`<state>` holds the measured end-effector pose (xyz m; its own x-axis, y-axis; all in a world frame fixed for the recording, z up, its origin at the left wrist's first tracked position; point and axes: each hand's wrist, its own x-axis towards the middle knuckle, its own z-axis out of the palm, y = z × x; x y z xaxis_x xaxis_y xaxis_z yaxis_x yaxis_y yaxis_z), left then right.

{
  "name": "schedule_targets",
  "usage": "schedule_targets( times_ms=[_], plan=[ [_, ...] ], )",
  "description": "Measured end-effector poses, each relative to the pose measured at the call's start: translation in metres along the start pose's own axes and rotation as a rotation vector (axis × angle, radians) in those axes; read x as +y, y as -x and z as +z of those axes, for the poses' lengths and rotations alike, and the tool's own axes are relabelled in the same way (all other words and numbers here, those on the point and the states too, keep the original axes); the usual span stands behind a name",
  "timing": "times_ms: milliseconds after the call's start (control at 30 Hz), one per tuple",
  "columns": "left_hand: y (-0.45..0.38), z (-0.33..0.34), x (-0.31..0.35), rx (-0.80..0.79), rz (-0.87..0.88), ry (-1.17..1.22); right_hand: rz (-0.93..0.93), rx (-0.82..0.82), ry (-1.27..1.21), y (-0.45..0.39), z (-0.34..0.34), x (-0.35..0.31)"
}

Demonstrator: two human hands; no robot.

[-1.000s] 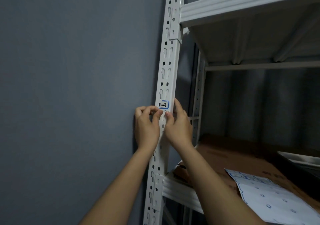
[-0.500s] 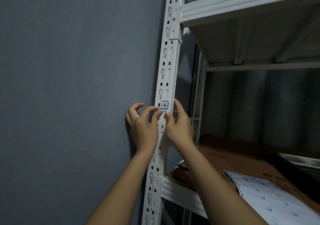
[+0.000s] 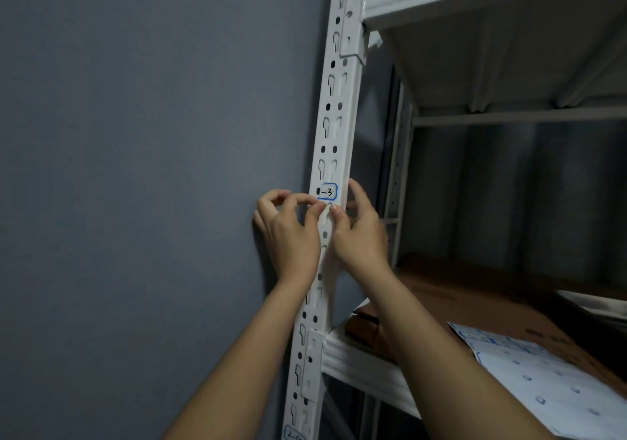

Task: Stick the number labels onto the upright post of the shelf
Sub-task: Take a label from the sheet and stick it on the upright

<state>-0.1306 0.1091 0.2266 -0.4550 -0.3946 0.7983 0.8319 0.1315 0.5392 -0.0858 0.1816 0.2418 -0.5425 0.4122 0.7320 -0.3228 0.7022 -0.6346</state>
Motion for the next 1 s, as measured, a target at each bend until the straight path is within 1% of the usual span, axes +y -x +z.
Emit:
schedule_targets(
  times_ms=[267, 400, 467, 533, 600, 767, 867, 1000],
  plan=[
    [-0.002, -0.002, -0.006, -0.008, 0.111, -0.069, 0.004, -0.003, -0.04, 0.001, 0.002, 0.002],
    [-0.001, 0.0, -0.012, 0.037, 0.214, -0.101, -0.005, 0.003, -0.053, 0.0, 0.006, 0.005],
    [0.0, 0.002, -0.013, 0.051, 0.201, -0.086, -0.013, 0.002, -0.056, -0.001, 0.006, 0.007],
    [0.001, 0.002, -0.011, 0.04, 0.148, -0.043, -0.026, 0.007, -0.05, -0.002, 0.006, 0.008],
    [-0.001, 0.001, -0.008, -0.006, 0.096, -0.005, -0.029, 0.008, -0.044, -0.002, 0.006, 0.008],
    [-0.018, -0.008, -0.005, -0.199, -0.038, 0.077, -0.034, 0.019, 0.009, -0.001, 0.006, 0.005],
    [-0.026, -0.011, -0.003, -0.247, -0.044, 0.028, -0.028, 0.024, 0.028, 0.0, 0.007, 0.004],
    [-0.025, -0.013, 0.001, -0.303, 0.022, -0.06, -0.006, 0.023, 0.06, 0.003, 0.004, -0.002]
  ],
)
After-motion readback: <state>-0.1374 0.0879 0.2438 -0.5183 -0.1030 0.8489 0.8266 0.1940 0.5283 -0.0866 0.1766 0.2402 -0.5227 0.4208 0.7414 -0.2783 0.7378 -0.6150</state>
